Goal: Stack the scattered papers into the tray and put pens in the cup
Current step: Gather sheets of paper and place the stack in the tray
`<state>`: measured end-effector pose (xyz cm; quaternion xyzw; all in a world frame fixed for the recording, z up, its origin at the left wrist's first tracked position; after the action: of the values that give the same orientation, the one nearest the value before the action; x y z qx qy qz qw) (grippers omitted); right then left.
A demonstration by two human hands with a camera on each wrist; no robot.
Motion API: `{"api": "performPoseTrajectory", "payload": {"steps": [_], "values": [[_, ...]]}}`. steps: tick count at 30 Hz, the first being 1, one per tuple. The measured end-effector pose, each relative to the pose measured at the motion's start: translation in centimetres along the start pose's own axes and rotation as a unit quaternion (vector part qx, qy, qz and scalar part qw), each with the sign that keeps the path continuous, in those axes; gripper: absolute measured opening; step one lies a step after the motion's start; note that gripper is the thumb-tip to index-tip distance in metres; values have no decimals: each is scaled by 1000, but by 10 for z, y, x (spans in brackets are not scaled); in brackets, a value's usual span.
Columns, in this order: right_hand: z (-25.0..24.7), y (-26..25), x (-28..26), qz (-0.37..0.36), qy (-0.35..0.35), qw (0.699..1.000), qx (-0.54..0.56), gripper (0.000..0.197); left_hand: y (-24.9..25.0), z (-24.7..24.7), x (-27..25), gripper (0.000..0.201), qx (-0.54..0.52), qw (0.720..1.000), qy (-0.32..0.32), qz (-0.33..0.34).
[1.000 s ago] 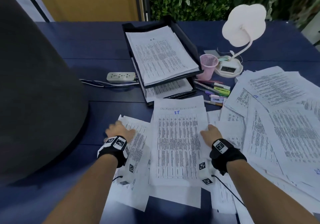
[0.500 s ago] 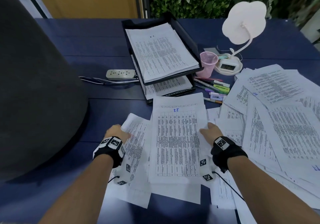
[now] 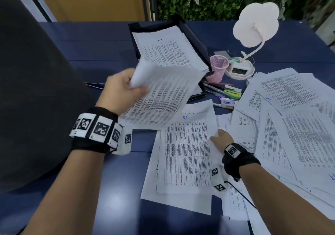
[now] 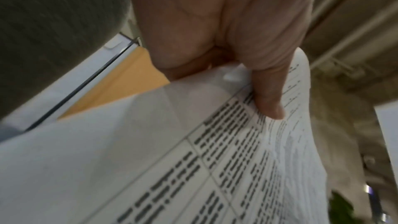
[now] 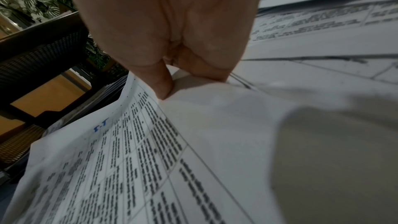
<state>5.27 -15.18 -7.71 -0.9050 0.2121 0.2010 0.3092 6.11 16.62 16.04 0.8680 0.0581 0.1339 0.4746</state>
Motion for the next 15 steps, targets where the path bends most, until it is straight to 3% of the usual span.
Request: {"api": "performPoseTrajectory", "payload": {"steps": [4, 6, 10, 12, 15], "values": [[0, 0, 0, 0, -6, 1000, 30, 48, 17, -1, 7, 35, -189, 982, 8, 5], [0, 0, 0, 5, -11, 997, 73, 49, 8, 9, 7, 34, -215, 976, -15, -17], [-2, 2, -4, 47, 0, 983, 177, 67, -59, 57, -8, 26, -73, 988, -90, -102], [-3, 3, -8, 73, -4, 976, 205, 73, -97, 85, -26, 29, 15, 978, -137, -156], [-6, 2, -13, 89, -18, 970, 227, 72, -130, 116, -53, 30, 30, 964, -146, -219]]}}
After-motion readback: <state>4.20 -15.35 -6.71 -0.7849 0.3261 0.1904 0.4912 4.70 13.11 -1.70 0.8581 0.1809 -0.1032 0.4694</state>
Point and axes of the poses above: each hand's wrist, its own x-axis towards the middle knuckle, its own z-axis out of the palm, y = z × x, the point moved 8 cm from there along x, towards the middle knuckle, and after that the axes turned 8 degrees about y, right-handed, at the moved point
